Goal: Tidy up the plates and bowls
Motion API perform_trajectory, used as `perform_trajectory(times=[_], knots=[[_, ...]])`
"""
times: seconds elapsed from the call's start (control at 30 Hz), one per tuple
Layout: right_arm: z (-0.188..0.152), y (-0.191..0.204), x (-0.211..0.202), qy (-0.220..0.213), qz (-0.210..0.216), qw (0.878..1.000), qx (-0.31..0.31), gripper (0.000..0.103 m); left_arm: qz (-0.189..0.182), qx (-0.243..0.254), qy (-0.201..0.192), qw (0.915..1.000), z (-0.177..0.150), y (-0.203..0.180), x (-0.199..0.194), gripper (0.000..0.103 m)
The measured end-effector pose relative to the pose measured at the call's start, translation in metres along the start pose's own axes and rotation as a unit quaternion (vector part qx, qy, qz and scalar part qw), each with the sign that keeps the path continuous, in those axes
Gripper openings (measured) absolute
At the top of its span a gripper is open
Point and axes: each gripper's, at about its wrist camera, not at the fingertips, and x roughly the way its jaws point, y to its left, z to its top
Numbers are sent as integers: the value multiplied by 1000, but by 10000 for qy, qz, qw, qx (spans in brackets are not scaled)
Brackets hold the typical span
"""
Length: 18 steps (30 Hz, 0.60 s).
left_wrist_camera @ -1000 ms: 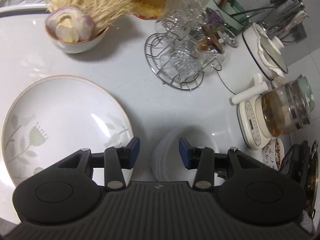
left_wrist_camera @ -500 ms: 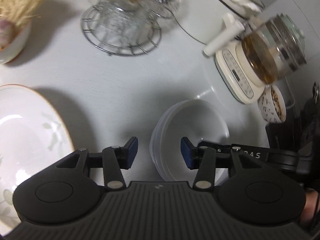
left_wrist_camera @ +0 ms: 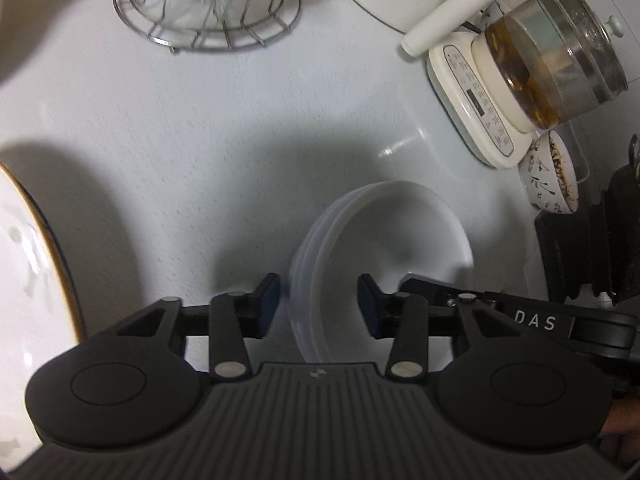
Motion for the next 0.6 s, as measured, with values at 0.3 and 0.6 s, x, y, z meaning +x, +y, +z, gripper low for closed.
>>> perform_trajectory(times=[0.3,0.6], knots=[[0,6,-8,-63,-86,9999,-57,16,-4,-18,-126,9999,-2,6,-8,28],[-10,28,-46,-382,-1,9989,-285,18,-56,-41,-498,9987,-6,-6,-54,28]])
